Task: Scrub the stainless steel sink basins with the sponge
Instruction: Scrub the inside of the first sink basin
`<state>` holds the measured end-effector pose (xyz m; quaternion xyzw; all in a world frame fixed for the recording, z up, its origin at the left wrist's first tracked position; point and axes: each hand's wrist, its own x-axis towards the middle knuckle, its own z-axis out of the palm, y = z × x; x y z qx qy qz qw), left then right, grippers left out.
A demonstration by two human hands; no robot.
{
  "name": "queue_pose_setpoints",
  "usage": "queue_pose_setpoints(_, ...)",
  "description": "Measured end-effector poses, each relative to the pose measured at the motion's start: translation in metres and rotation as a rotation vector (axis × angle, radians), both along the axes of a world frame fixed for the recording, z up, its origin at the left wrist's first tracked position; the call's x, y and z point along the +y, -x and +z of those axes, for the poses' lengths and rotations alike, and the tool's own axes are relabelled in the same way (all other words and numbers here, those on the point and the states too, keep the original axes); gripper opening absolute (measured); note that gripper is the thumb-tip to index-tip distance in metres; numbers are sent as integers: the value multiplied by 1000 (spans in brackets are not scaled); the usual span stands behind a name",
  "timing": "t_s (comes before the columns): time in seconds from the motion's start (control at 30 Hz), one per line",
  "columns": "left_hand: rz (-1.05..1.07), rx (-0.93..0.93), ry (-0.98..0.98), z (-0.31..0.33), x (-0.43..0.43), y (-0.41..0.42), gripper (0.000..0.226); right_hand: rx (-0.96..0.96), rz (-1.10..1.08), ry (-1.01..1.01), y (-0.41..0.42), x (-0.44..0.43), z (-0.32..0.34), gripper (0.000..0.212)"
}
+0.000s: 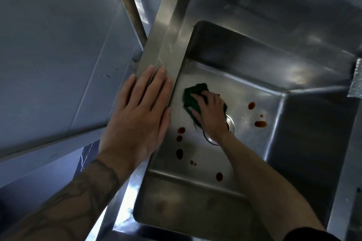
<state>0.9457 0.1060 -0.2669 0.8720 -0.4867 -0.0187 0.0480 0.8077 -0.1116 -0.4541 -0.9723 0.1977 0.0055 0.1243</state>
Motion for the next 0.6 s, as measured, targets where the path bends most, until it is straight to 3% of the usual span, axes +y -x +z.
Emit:
queue_pose_setpoints(0.03, 2, 1, 7, -1, 0, 0, 62, 10, -71, 18, 3, -12, -1, 49)
queue_pose_setpoints(0.17, -2, -13, 8, -2, -2, 0, 62, 8, -687, 64, -45, -20, -1, 50)
queue_pose_setpoints(0.23, -3, -10, 4, -1, -1, 1, 62, -17, -612, 14, -60, 5, 4, 50)
queue_pose_setpoints(0.33, -5, -10, 5, -1, -1, 1, 62, -29, -133, -16, -26, 34, 4, 47)
queue_pose_setpoints(0.4, -3, 1, 11, -1, 0, 0, 62, -18, 27, 22, 1, 23, 2, 46)
queue_pose_setpoints(0.47, -5, -10, 7, -2, -1, 0, 63, -16, -136, 61, 3, 3, 1, 46)
queue_pose_setpoints(0.57, -7, -17, 6, -2, -1, 0, 63, -15, -623, 90, -44, -7, 0, 46)
queue_pose_setpoints(0.6, -5, -17, 11, -2, -2, 1, 62, -12, -691, 75, -60, -1, 2, 47)
